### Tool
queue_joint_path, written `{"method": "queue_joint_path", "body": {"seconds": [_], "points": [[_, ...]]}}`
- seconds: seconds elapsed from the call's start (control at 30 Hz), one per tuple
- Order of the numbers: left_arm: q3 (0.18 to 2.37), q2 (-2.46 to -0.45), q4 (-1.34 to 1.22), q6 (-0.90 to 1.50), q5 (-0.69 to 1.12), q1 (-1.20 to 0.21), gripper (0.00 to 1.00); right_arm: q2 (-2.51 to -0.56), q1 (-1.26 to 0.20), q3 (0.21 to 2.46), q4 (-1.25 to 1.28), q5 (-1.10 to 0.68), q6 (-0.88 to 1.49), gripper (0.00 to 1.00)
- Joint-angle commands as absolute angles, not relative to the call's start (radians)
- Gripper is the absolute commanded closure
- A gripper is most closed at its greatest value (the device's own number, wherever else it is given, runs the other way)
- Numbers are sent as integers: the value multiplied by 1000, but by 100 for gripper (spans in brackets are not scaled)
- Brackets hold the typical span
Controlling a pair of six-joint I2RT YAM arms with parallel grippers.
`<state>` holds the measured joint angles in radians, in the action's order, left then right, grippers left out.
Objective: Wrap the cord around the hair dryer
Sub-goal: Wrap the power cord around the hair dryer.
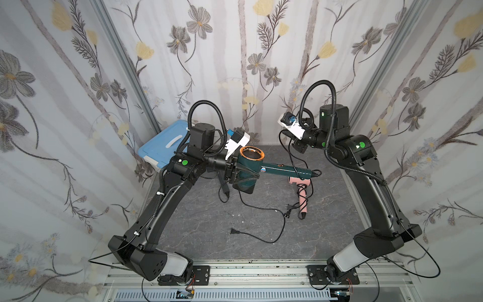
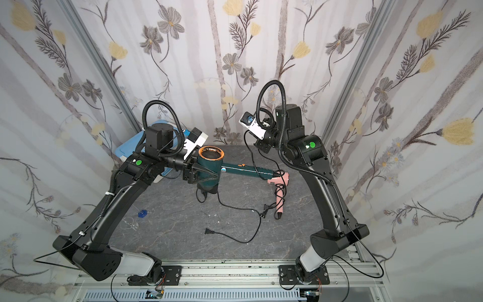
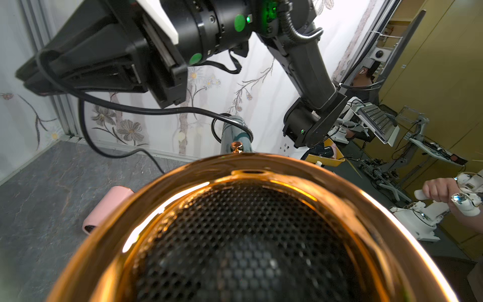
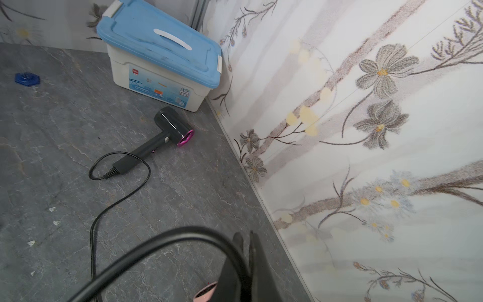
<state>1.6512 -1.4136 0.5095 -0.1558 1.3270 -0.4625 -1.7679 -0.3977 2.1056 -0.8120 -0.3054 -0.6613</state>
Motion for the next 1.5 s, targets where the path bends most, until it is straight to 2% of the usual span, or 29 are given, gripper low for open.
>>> {"method": "queue_joint_path", "body": {"seconds": [0.0, 0.2, 0.37, 0.57, 0.7, 1.0, 1.13, 1.3, 1.47], "points": [[1669, -1411, 389, -122, 1428, -464, 100, -1801, -340, 2108, -747, -575, -612, 100], [1689, -1436, 252, -36, 1419, -427, 100, -1854, -261, 2057, -708, -837, -519, 100], [1704, -1469, 101, 76, 1408, -393, 100, -1846, -207, 1914, -546, -1010, -373, 100], [1631, -1476, -270, 344, 1315, -344, 100, -1794, -187, 1738, -374, -1078, -229, 100], [1605, -1491, -421, 449, 1260, -334, 100, -1731, -186, 1576, -186, -1089, -92, 100], [1483, -1495, -755, 675, 1099, -295, 100, -1607, -190, 1334, 116, -1018, 161, 100], [1433, -1496, -804, 701, 1005, -292, 100, -1561, -207, 1278, 161, -921, 220, 100], [1409, -1497, -777, 671, 937, -292, 100, -1522, -276, 1276, 70, -765, 178, 100], [1443, -1497, -537, 492, 873, -294, 100, -1502, -380, 1334, -138, -578, 73, 100]]}}
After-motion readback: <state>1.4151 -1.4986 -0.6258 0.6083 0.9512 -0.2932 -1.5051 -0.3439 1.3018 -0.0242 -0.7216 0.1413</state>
